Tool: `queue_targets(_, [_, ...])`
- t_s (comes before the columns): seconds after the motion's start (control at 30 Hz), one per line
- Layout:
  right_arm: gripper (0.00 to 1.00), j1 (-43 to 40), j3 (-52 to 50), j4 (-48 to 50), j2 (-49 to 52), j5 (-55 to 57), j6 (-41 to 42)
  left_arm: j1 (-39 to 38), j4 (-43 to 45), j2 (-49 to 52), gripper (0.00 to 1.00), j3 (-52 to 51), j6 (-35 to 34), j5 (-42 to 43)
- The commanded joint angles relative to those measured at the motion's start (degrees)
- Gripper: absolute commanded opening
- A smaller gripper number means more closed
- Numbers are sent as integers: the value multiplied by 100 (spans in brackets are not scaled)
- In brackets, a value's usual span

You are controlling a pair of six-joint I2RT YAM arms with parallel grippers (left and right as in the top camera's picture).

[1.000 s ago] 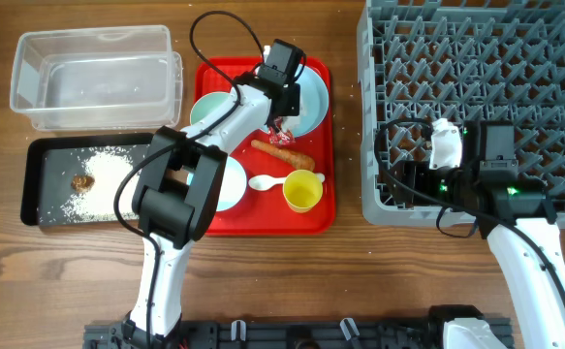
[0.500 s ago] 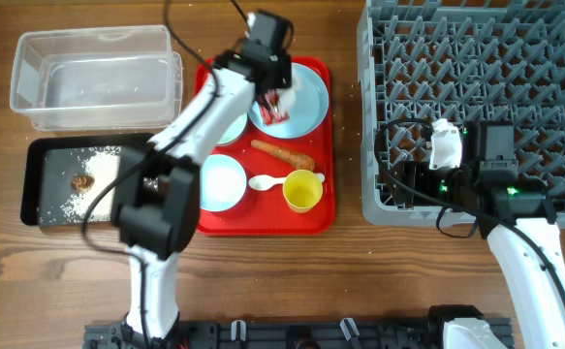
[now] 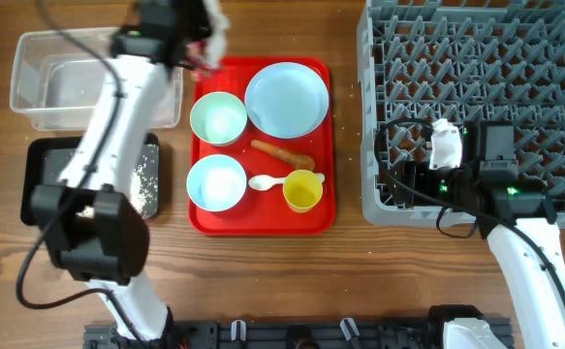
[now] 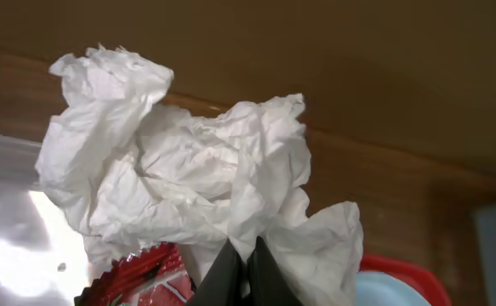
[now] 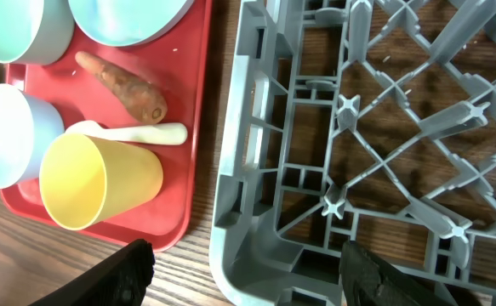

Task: Sort waste into correct bins and load items into the dishwasher rack
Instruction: 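Grasp the tissue and red wrapper from the blue plate, left gripper, then drop the tissue and wrapper into the clear plastic bin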

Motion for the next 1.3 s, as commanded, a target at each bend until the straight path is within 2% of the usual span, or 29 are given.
queue_targets(0.0, [73,-28,96,17,0,57,76,765,131,48,4,63,140,-142])
queue_targets(0.2, [73,-28,96,13,0,57,79,1652,354,675,4,63,87,-142])
queue_targets(0.27, [73,-28,96,17,0,57,76,1808,361,846,24,63,15,-142])
queue_targets(0.3, [73,-28,96,15,0,57,79,1878,348,911,38,63,-70,-140])
queue_targets(0.37, [73,-28,96,13,0,57,76,1956,245,964,74,63,-105,-140])
queue_targets(0.4, [73,-28,96,15,0,57,79,1965,190,966,83,63,-101,-140])
queue_targets(0.47, [73,-28,96,17,0,57,79,1965,118,949,89,66,-101,-140])
queue_targets(0.63, [73,-28,96,15,0,57,74,1947,-186,496,88,66,-101,22])
queue_targets(0.67, [74,-28,96,17,0,57,76,1947,-256,245,91,66,-96,260])
queue_targets(0.77, [75,-28,96,39,0,57,76,1869,-765,-503,89,66,-26,1259])
queue_targets(0.83, [75,-28,96,74,0,57,76,1552,-1499,-887,86,66,-33,1521])
queue_targets(0.97, [76,-28,96,164,0,55,81,632,-2841,-848,86,50,-7,1534])
queue_targets(1.13, [75,-28,96,179,0,55,79,-647,-3687,-612,85,24,28,1534])
queue_targets(1.2, [76,-28,96,184,0,57,79,-970,-3958,-612,77,24,-83,1534])
queue_targets(1.27, [76,-28,96,170,0,57,76,-1438,-4446,-612,75,20,-173,1432])
